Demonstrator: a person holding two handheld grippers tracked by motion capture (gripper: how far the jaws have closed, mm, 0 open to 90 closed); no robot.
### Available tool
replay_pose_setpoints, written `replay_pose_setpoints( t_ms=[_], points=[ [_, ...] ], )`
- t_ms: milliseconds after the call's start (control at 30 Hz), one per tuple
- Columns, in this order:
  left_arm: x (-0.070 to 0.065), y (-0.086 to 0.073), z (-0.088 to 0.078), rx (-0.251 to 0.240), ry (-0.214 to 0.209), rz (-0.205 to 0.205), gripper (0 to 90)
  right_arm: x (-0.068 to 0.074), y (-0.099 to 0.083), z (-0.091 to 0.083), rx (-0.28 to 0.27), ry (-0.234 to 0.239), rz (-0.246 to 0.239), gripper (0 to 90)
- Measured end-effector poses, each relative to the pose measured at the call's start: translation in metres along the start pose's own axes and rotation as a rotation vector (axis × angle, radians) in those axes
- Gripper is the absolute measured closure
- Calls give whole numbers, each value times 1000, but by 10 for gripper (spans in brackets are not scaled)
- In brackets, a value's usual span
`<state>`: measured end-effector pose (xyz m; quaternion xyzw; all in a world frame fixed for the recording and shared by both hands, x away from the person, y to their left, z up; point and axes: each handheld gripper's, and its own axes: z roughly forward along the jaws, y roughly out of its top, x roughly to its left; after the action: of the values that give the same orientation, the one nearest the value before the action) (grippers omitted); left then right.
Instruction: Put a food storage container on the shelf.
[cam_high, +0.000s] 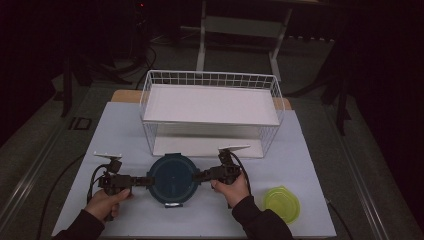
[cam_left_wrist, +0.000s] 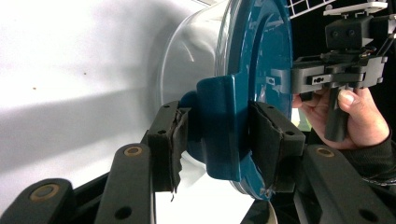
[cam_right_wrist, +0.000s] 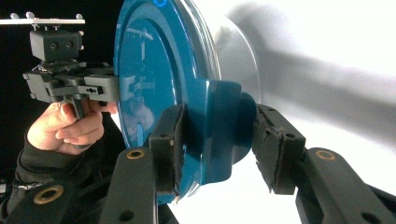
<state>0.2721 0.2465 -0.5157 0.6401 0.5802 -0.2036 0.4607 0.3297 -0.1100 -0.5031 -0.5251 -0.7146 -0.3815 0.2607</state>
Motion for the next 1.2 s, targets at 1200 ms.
replay_pose_setpoints(
  t_ms=[1200],
  points=[
    [-65, 20, -3, -9, 1, 112, 568, 35, -3, -59, -93, -42, -144, 551]
  ],
)
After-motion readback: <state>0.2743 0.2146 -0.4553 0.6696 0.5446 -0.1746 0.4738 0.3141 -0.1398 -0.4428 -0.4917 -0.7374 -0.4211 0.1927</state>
